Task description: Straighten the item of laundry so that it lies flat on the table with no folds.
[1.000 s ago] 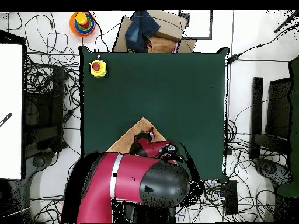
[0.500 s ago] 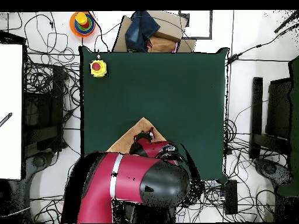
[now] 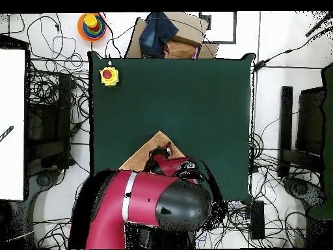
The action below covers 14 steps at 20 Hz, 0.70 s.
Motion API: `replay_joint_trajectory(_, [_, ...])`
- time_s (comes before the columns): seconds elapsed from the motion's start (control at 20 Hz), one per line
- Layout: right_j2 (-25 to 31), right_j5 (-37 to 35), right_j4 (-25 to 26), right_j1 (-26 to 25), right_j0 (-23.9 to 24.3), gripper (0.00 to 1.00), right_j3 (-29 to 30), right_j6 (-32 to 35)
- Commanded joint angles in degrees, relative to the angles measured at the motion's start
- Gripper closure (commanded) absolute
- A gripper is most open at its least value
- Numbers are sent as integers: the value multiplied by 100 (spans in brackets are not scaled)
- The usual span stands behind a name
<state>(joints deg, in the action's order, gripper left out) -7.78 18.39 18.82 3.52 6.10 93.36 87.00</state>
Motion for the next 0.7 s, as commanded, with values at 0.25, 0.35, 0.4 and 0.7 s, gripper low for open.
replay_joint_trajectory(0.25, [354, -1159, -1201, -2361, 177, 0, -2644, 654])
replay_joint_trajectory(0.35, [374, -1200, -1121, -2293, 191, 0, -2562, 654])
replay_joint_trajectory(0.4, [417, -1209, -1037, -2257, 234, 0, -2511, 648])
replay_joint_trajectory(0.7, [393, -1320, -1018, -2148, 219, 0, -2336, 760])
